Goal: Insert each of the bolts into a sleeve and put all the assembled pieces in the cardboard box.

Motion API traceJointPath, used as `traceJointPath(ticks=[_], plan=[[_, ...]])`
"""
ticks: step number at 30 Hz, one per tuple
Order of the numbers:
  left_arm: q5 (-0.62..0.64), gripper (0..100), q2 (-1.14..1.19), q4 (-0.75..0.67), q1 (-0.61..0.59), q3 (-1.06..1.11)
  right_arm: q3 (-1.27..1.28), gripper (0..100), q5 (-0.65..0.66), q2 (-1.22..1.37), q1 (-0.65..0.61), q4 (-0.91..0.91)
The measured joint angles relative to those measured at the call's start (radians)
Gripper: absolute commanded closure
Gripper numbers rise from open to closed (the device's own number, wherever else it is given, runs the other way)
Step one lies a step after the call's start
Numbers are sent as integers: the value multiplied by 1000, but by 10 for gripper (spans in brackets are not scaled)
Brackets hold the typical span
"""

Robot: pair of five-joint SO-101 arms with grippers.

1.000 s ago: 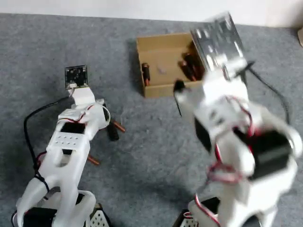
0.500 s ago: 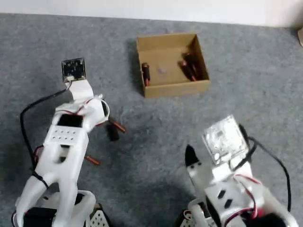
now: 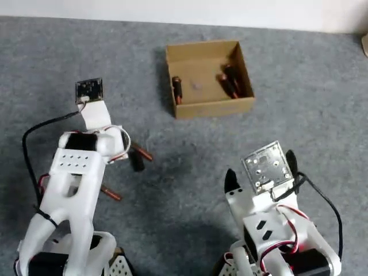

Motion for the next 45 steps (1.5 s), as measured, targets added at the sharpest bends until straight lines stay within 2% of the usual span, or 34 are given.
traceJointPath(ticks=[5, 11, 14, 22, 29, 39, 45], plan=[[-3, 995, 0, 0, 144, 60, 20, 589, 0, 0, 2, -14], [-3, 994, 2, 2, 181, 91, 155, 589, 40, 0, 2, -89], [-3, 992, 2, -29, 183, 103, 242, 589, 44, 0, 2, -130], [-3, 991, 2, -222, 181, 216, 379, 589, 49, -2, 57, -230], [-3, 810, 2, -233, 181, 222, 408, 589, 49, -6, 83, -264], [140, 808, 2, -233, 167, 244, 408, 589, 49, -8, 84, -264], [160, 808, 15, -284, 115, 259, 450, 589, 51, 2, 84, -292]])
